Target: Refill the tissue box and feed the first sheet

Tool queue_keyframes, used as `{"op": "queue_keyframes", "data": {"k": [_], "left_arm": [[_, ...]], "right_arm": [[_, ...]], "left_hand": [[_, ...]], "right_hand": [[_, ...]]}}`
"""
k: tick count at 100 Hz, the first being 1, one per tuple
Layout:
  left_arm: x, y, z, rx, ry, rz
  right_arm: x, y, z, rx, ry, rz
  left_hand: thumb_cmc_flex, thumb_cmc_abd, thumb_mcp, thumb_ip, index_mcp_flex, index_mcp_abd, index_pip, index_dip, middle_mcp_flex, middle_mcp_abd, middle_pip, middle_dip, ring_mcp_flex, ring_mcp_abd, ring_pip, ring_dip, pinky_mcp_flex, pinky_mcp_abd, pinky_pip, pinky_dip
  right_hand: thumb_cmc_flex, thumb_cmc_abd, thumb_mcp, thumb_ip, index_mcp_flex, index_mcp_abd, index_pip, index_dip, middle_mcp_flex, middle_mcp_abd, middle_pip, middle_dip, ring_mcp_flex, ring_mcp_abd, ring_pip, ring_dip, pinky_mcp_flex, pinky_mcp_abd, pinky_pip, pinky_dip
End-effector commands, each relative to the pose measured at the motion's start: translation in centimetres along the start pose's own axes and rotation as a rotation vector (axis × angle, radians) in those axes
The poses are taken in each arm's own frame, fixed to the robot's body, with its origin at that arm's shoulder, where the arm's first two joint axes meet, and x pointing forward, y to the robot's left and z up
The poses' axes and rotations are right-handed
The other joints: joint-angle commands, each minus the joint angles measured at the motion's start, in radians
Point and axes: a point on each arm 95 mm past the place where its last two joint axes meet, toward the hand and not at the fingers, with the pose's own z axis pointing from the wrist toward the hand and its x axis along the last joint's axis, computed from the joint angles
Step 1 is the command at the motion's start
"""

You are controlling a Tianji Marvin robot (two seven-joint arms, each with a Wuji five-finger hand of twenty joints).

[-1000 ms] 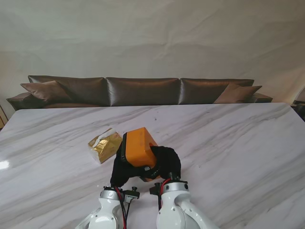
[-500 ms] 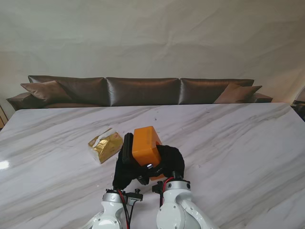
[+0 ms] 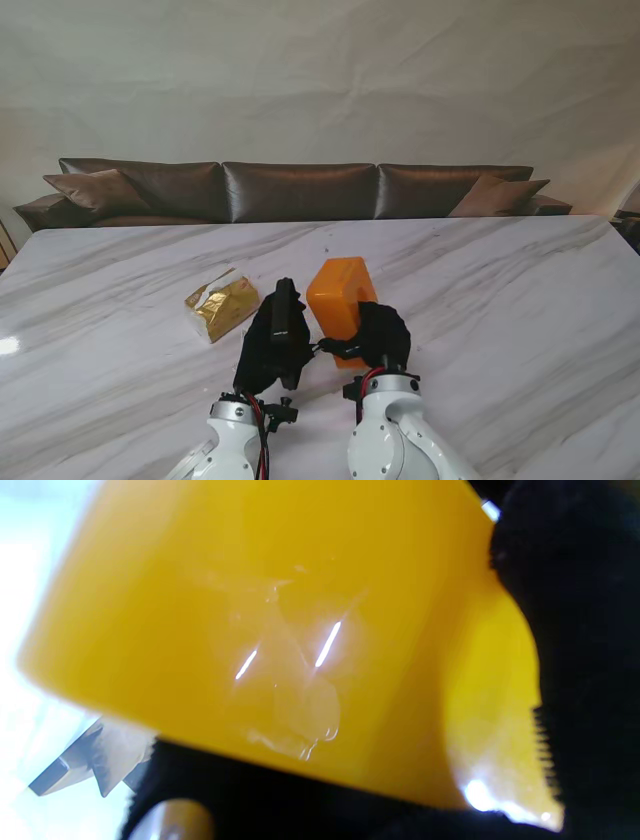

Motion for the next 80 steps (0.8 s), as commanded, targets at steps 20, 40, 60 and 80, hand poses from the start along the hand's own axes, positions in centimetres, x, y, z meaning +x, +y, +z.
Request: {"op": "queue_keyframes", "data": {"k": [20, 40, 60, 80], "left_arm": [[-0.5, -1.6, 1.0, -0.08, -0.013, 0.172], [-1.6, -1.6, 2.5, -0.2, -0.042, 0.335], [-3.1, -0.9, 4.7, -0.345, -0.046, 0.555], [-4.5, 0.3, 6.5, -0.427, -0.051, 0.661]], "right_arm": [[-1.1, 2.1, 0.3, -0.016, -0.02, -0.052], [-1.9, 3.5, 0.2, -0.038, -0.03, -0.081], [-2.8, 4.6, -0.1, -0.057, -0.039, -0.092], [-3.7, 5.0, -0.1, -0.055, -0.043, -0.098]], "left_hand": [[0.369, 0.178, 0.146, -0.009, 0.104, -0.265, 0.582, 0.165, 0.257, -0.381, 0.84, 0.088, 0.192, -0.031, 1.17, 0.172, 0.035, -0.114, 0.527, 0.024], [0.365, 0.178, 0.145, -0.017, 0.107, -0.264, 0.58, 0.163, 0.259, -0.38, 0.84, 0.084, 0.194, -0.03, 1.169, 0.166, 0.04, -0.111, 0.524, 0.026], [0.352, 0.173, 0.154, -0.032, 0.105, -0.266, 0.578, 0.159, 0.261, -0.384, 0.836, 0.074, 0.198, -0.04, 1.17, 0.155, 0.053, -0.114, 0.521, 0.023], [0.343, 0.17, 0.161, -0.045, 0.104, -0.271, 0.579, 0.158, 0.262, -0.39, 0.836, 0.069, 0.201, -0.046, 1.17, 0.147, 0.061, -0.116, 0.521, 0.018]], "right_hand": [[0.076, 0.097, 0.285, 0.101, -0.001, 0.083, 0.037, 0.003, 0.094, 0.059, 0.063, -0.008, 0.072, 0.078, 0.335, 0.034, 0.003, -0.174, 0.203, 0.017], [0.074, 0.097, 0.284, 0.1, 0.0, 0.077, 0.034, 0.005, 0.094, 0.058, 0.062, -0.008, 0.072, 0.077, 0.334, 0.033, 0.003, -0.174, 0.203, 0.017], [0.073, 0.097, 0.282, 0.1, 0.0, 0.073, 0.032, 0.006, 0.093, 0.057, 0.061, -0.008, 0.072, 0.077, 0.333, 0.033, 0.003, -0.174, 0.203, 0.017], [0.074, 0.096, 0.281, 0.099, 0.001, 0.072, 0.031, 0.008, 0.093, 0.057, 0.06, -0.008, 0.072, 0.076, 0.332, 0.032, 0.003, -0.174, 0.203, 0.016]]}}
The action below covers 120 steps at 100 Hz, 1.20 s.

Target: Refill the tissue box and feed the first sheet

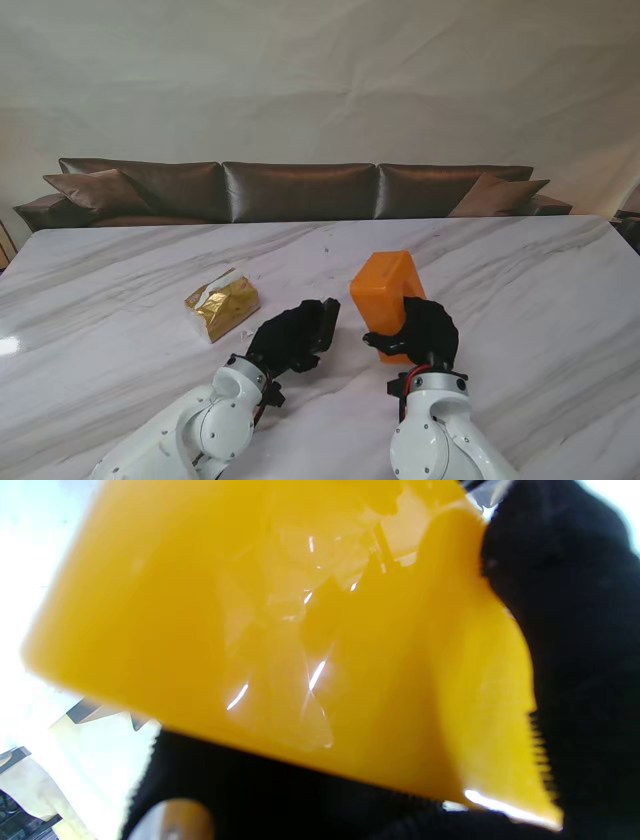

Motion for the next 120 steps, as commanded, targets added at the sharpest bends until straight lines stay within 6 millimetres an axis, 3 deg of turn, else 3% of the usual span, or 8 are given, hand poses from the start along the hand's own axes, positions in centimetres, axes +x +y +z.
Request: {"op": "queue_keyframes", "data": {"k": [1, 23, 28, 49, 91, 101, 112, 120], "left_arm": [[0.1, 0.0, 0.7, -0.019, -0.005, 0.001], [0.2, 0.8, 1.4, -0.112, -0.013, 0.047], [0.3, 1.0, 1.2, -0.137, -0.014, 0.054], [1.4, 1.7, 0.4, -0.223, -0.009, 0.091], [2.7, 4.0, -0.5, -0.283, -0.018, 0.105], [2.9, 4.4, -0.9, -0.309, -0.022, 0.117], [3.0, 4.7, -1.4, -0.332, -0.027, 0.125], [2.8, 5.0, -1.8, -0.35, -0.032, 0.123]], "right_arm": [[-0.4, 0.0, -0.1, 0.016, -0.001, -0.005], [-1.2, 0.3, -0.1, 0.019, -0.007, -0.012], [-1.3, 0.3, -0.2, 0.018, -0.009, -0.013], [-1.5, 0.1, -0.2, 0.019, -0.013, -0.008], [-1.9, 0.0, -0.2, 0.022, -0.01, 0.0], [-1.9, 0.0, -0.2, 0.025, -0.008, 0.001], [-2.0, -0.1, -0.1, 0.026, -0.006, 0.001], [-2.0, 0.0, 0.0, 0.024, -0.005, 0.001]], "left_hand": [[0.342, 0.17, 0.161, -0.035, 0.104, -0.27, 0.579, 0.152, 0.258, -0.39, 0.836, 0.071, 0.199, -0.046, 1.17, 0.146, 0.034, -0.108, 0.47, 0.017], [0.319, 0.183, 0.155, -0.059, 0.095, -0.263, 0.574, 0.146, 0.253, -0.385, 0.829, 0.061, 0.197, -0.055, 1.17, 0.135, 0.046, -0.105, 0.47, 0.037], [0.304, 0.195, 0.152, -0.066, 0.091, -0.259, 0.573, 0.133, 0.251, -0.383, 0.828, 0.056, 0.196, -0.062, 1.175, 0.125, 0.055, -0.106, 0.443, 0.109], [0.261, 0.209, 0.111, -0.079, 0.083, -0.248, 0.565, 0.123, 0.246, -0.374, 0.817, 0.048, 0.188, -0.074, 1.166, 0.118, 0.054, -0.111, 0.433, 0.111], [0.161, 0.251, 0.004, -0.061, 0.072, -0.225, 0.563, 0.066, 0.233, -0.348, 0.802, 0.039, 0.162, -0.077, 1.142, 0.084, 0.046, -0.104, 0.42, 0.099], [0.064, 0.273, -0.055, -0.049, 0.062, -0.218, 0.561, 0.05, 0.22, -0.342, 0.794, 0.038, 0.149, -0.076, 1.135, 0.063, 0.038, -0.105, 0.413, 0.095], [-0.1, 0.368, -0.156, -0.098, 0.055, -0.206, 0.542, 0.048, 0.18, -0.335, 0.779, 0.027, 0.127, -0.07, 1.118, 0.053, 0.018, -0.1, 0.395, 0.091], [-0.141, 0.372, -0.208, -0.127, 0.052, -0.201, 0.53, 0.047, 0.166, -0.327, 0.774, 0.013, 0.116, -0.064, 1.11, 0.051, 0.008, -0.097, 0.386, 0.091]], "right_hand": [[0.074, 0.093, 0.242, 0.1, 0.001, 0.071, 0.03, 0.008, 0.094, 0.057, 0.06, -0.008, 0.072, 0.076, 0.332, 0.036, 0.003, -0.175, 0.203, 0.016], [0.073, 0.095, 0.24, 0.1, 0.002, 0.07, 0.029, 0.009, 0.093, 0.057, 0.06, -0.008, 0.072, 0.076, 0.332, 0.036, 0.003, -0.175, 0.203, 0.015], [0.073, 0.093, 0.241, 0.1, 0.002, 0.07, 0.029, 0.01, 0.093, 0.057, 0.06, -0.008, 0.072, 0.076, 0.332, 0.036, 0.003, -0.175, 0.203, 0.015], [0.073, 0.095, 0.241, 0.101, 0.002, 0.07, 0.028, 0.01, 0.093, 0.056, 0.06, -0.008, 0.072, 0.076, 0.332, 0.036, 0.003, -0.175, 0.203, 0.014], [0.075, 0.094, 0.24, 0.101, 0.003, 0.072, 0.028, 0.01, 0.093, 0.056, 0.059, -0.007, 0.072, 0.076, 0.331, 0.035, 0.003, -0.175, 0.203, 0.014], [0.075, 0.094, 0.24, 0.101, 0.003, 0.072, 0.028, 0.01, 0.093, 0.056, 0.059, -0.007, 0.072, 0.076, 0.331, 0.035, 0.003, -0.175, 0.203, 0.014], [0.075, 0.094, 0.24, 0.101, 0.003, 0.072, 0.028, 0.01, 0.093, 0.056, 0.059, -0.007, 0.072, 0.076, 0.331, 0.035, 0.003, -0.175, 0.203, 0.014], [0.075, 0.094, 0.24, 0.101, 0.003, 0.072, 0.028, 0.011, 0.093, 0.056, 0.059, -0.007, 0.072, 0.076, 0.331, 0.035, 0.003, -0.175, 0.203, 0.014]]}}
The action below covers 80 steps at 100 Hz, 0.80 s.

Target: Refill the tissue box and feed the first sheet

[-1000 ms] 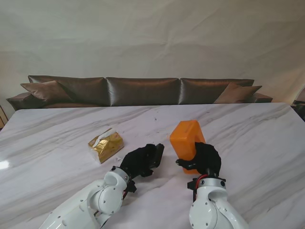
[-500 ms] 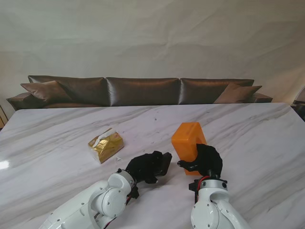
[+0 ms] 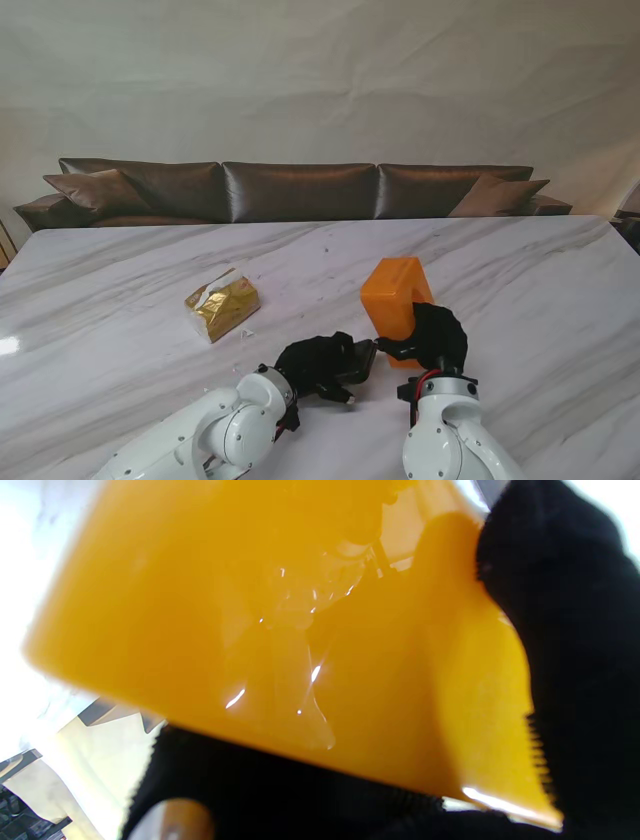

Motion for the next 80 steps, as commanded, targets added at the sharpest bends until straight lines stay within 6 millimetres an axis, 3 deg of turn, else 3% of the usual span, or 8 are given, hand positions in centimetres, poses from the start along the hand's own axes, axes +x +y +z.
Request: {"op": "queue_keyframes", "data": {"k": [1, 19, 41, 55, 66, 71, 80], "left_arm": [[-0.8, 2.7, -1.0, -0.084, -0.023, -0.01], [-0.9, 3.4, -1.4, -0.111, -0.032, 0.004], [-1.0, 4.1, -1.6, -0.122, -0.058, 0.05], [-0.9, 4.5, -1.6, -0.133, -0.073, 0.096], [-0.9, 4.8, -1.5, -0.145, -0.084, 0.119], [-0.8, 5.0, -1.5, -0.153, -0.088, 0.131], [-0.7, 5.3, -1.6, -0.167, -0.099, 0.157]], "right_arm": [[0.0, -0.1, 0.1, 0.011, 0.001, 0.002], [0.0, 0.2, 0.4, 0.004, 0.002, 0.002], [0.0, 0.2, 0.4, 0.006, 0.004, 0.001], [-0.1, 0.2, 0.4, 0.01, 0.003, 0.0], [-0.1, 0.2, 0.4, 0.012, 0.003, -0.001], [-0.1, 0.2, 0.4, 0.013, 0.004, -0.001], [-0.1, 0.2, 0.5, 0.015, 0.004, -0.002]], "left_hand": [[0.089, 0.227, 0.0, -0.063, 0.05, -0.136, 0.518, 0.082, 0.163, -0.288, 0.707, 0.023, 0.115, -0.052, 0.981, 0.03, -0.016, -0.073, 0.295, 0.003], [0.031, 0.222, -0.095, -0.121, 0.0, -0.118, 0.481, 0.076, 0.106, -0.272, 0.682, 0.016, 0.064, -0.045, 0.957, 0.034, -0.059, -0.07, 0.257, 0.003], [-0.018, 0.216, -0.14, -0.149, -0.086, -0.089, 0.419, 0.052, -0.018, -0.232, 0.619, 0.007, -0.036, -0.025, 0.9, 0.034, -0.141, -0.062, 0.191, 0.001], [-0.047, 0.214, -0.152, -0.16, -0.078, -0.054, 0.246, -0.045, -0.148, -0.174, 0.556, -0.014, -0.166, 0.004, 0.832, 0.03, -0.241, -0.045, 0.112, 0.019], [-0.058, 0.215, -0.163, -0.164, -0.075, -0.022, 0.0, -0.112, -0.286, -0.118, 0.495, -0.094, -0.302, 0.043, 0.741, -0.024, -0.34, -0.016, 0.034, 0.011], [-0.071, 0.209, -0.156, -0.168, -0.085, -0.013, -0.119, -0.063, -0.341, -0.092, 0.452, -0.159, -0.372, 0.065, 0.672, -0.084, -0.385, 0.006, -0.006, -0.014], [-0.091, 0.209, -0.153, -0.176, -0.119, 0.009, -0.392, 0.217, -0.322, -0.041, 0.173, -0.304, -0.469, 0.071, 0.485, -0.314, -0.461, 0.062, -0.121, -0.078]], "right_hand": [[0.075, 0.093, 0.219, 0.101, 0.003, 0.072, 0.028, 0.01, 0.093, 0.056, 0.059, -0.005, 0.072, 0.076, 0.331, 0.044, 0.003, -0.176, 0.203, 0.014], [0.076, 0.092, 0.219, 0.101, 0.003, 0.072, 0.028, 0.011, 0.093, 0.056, 0.059, -0.005, 0.072, 0.076, 0.331, 0.044, 0.003, -0.176, 0.203, 0.01], [0.076, 0.096, 0.219, 0.102, 0.003, 0.072, 0.028, 0.011, 0.094, 0.056, 0.059, -0.005, 0.072, 0.075, 0.33, 0.043, 0.003, -0.176, 0.203, 0.009], [0.076, 0.096, 0.219, 0.103, 0.003, 0.072, 0.028, 0.011, 0.094, 0.056, 0.059, -0.005, 0.072, 0.075, 0.33, 0.043, 0.003, -0.176, 0.203, 0.008], [0.077, 0.095, 0.218, 0.103, 0.003, 0.072, 0.028, 0.011, 0.094, 0.056, 0.059, -0.005, 0.072, 0.075, 0.328, 0.042, 0.003, -0.176, 0.203, 0.007], [0.078, 0.094, 0.218, 0.103, 0.003, 0.072, 0.028, 0.011, 0.094, 0.056, 0.059, -0.005, 0.072, 0.075, 0.328, 0.042, 0.003, -0.176, 0.203, 0.007], [0.078, 0.094, 0.218, 0.104, 0.003, 0.072, 0.028, 0.011, 0.094, 0.056, 0.059, -0.005, 0.072, 0.075, 0.328, 0.042, 0.003, -0.176, 0.203, 0.006]]}}
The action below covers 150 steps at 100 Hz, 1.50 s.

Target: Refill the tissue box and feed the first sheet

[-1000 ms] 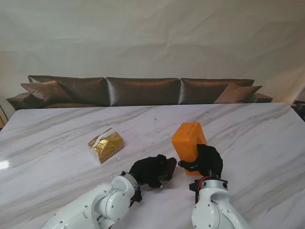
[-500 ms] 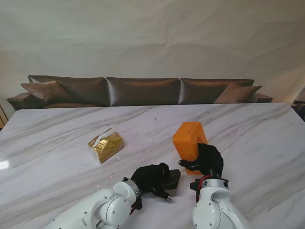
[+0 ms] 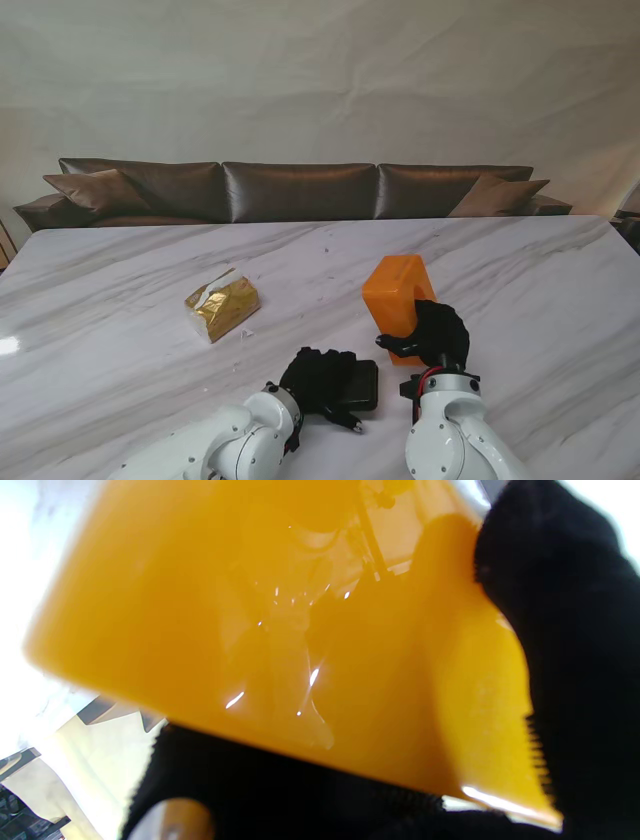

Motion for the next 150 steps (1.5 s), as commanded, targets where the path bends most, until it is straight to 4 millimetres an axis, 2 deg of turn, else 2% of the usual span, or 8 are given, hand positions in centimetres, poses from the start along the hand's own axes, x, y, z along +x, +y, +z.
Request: {"op": "queue_keyframes", "data": {"k": [1, 6, 20, 40, 53, 88, 107, 150], "left_arm": [[-1.2, 2.7, -0.5, -0.091, -0.046, 0.018], [-1.1, 2.8, -0.5, -0.098, -0.051, 0.028], [-1.0, 3.2, -0.5, -0.118, -0.06, 0.007], [-0.9, 3.5, -0.6, -0.136, -0.064, -0.025], [-1.1, 3.6, -0.7, -0.162, -0.061, -0.045], [-1.4, 3.4, -1.8, -0.194, -0.097, -0.098], [-1.6, 3.2, -2.0, -0.219, -0.057, -0.094], [-1.3, 1.0, -2.4, -0.005, -0.089, -0.062]], "right_arm": [[0.1, 0.0, 0.0, 0.013, 0.005, 0.002], [0.1, 0.0, 0.0, 0.015, 0.005, 0.002], [0.1, 0.0, 0.0, 0.02, 0.006, -0.001], [0.2, 0.0, 0.0, 0.028, 0.006, -0.003], [0.4, 0.1, -0.1, 0.03, 0.01, -0.005], [0.6, 0.0, -0.2, 0.039, 0.009, -0.003], [0.7, -0.1, -0.5, 0.044, 0.008, 0.0], [1.3, 0.1, -0.4, 0.052, 0.008, 0.02]], "left_hand": [[0.029, 0.099, 0.041, -0.056, -0.033, 0.014, -0.15, 0.17, -0.009, -0.012, -0.161, -0.07, -0.012, 0.028, -0.243, -0.385, -0.054, 0.048, -0.195, -0.041], [0.018, 0.106, 0.031, -0.059, -0.023, 0.027, -0.202, 0.141, -0.013, 0.01, -0.319, -0.121, -0.046, 0.025, -0.369, -0.503, -0.083, 0.084, -0.276, -0.081], [-0.037, 0.111, 0.06, -0.09, -0.002, 0.062, -0.26, -0.135, -0.091, 0.057, -0.666, -0.166, -0.1, 0.024, -0.634, -0.769, -0.139, 0.182, -0.494, -0.207], [-0.243, 0.079, 0.283, -0.154, 0.019, 0.1, -0.319, -0.456, -0.106, 0.096, -0.76, -0.549, -0.153, 0.052, -0.827, -0.974, -0.173, 0.317, -0.772, -0.408], [-0.34, 0.047, 0.382, -0.173, 0.027, 0.119, -0.355, -0.613, -0.121, 0.102, -0.783, -0.672, -0.171, 0.075, -0.856, -1.137, -0.177, 0.375, -0.838, -0.451], [-0.379, 0.041, 0.388, -0.181, 0.027, 0.121, -0.375, -0.794, -0.124, 0.1, -0.784, -0.699, -0.178, 0.112, -0.856, -1.168, -0.192, 0.428, -0.881, -0.484], [-0.365, 0.068, 0.313, -0.175, 0.029, 0.107, -0.384, -0.915, -0.124, 0.102, -0.784, -0.699, -0.182, 0.154, -0.856, -1.169, -0.188, 0.461, -1.119, -0.63], [-0.363, 0.119, 0.278, -0.166, 0.033, 0.11, -0.374, -0.931, -0.124, 0.104, -0.784, -0.699, -0.182, 0.152, -0.856, -1.169, -0.177, 0.455, -1.21, -0.667]], "right_hand": [[0.078, 0.094, 0.21, 0.104, 0.003, 0.072, 0.028, 0.011, 0.094, 0.056, 0.059, -0.005, 0.072, 0.075, 0.328, 0.043, 0.003, -0.177, 0.203, 0.006], [0.079, 0.092, 0.211, 0.104, 0.003, 0.072, 0.028, 0.011, 0.094, 0.056, 0.059, -0.005, 0.072, 0.075, 0.328, 0.043, 0.003, -0.177, 0.203, 0.005], [0.08, 0.09, 0.211, 0.104, 0.003, 0.072, 0.028, 0.011, 0.094, 0.056, 0.059, -0.005, 0.072, 0.074, 0.328, 0.043, 0.003, -0.177, 0.203, 0.005], [0.082, 0.084, 0.214, 0.104, 0.003, 0.08, 0.029, 0.012, 0.094, 0.056, 0.059, -0.005, 0.072, 0.073, 0.327, 0.042, 0.003, -0.177, 0.203, 0.004], [0.082, 0.083, 0.215, 0.104, 0.003, 0.08, 0.029, 0.012, 0.094, 0.057, 0.059, -0.005, 0.073, 0.072, 0.328, 0.042, 0.003, -0.177, 0.203, 0.004], [0.083, 0.081, 0.218, 0.103, 0.005, 0.083, 0.029, 0.013, 0.093, 0.058, 0.061, -0.003, 0.073, 0.071, 0.329, 0.042, 0.003, -0.177, 0.203, 0.004], [0.084, 0.081, 0.218, 0.103, 0.005, 0.083, 0.029, 0.013, 0.093, 0.06, 0.061, -0.002, 0.073, 0.072, 0.329, 0.042, 0.003, -0.177, 0.203, 0.004], [0.081, 0.083, 0.217, 0.103, 0.005, 0.083, 0.029, 0.013, 0.093, 0.059, 0.06, -0.001, 0.072, 0.072, 0.33, 0.042, 0.003, -0.177, 0.203, 0.004]]}}
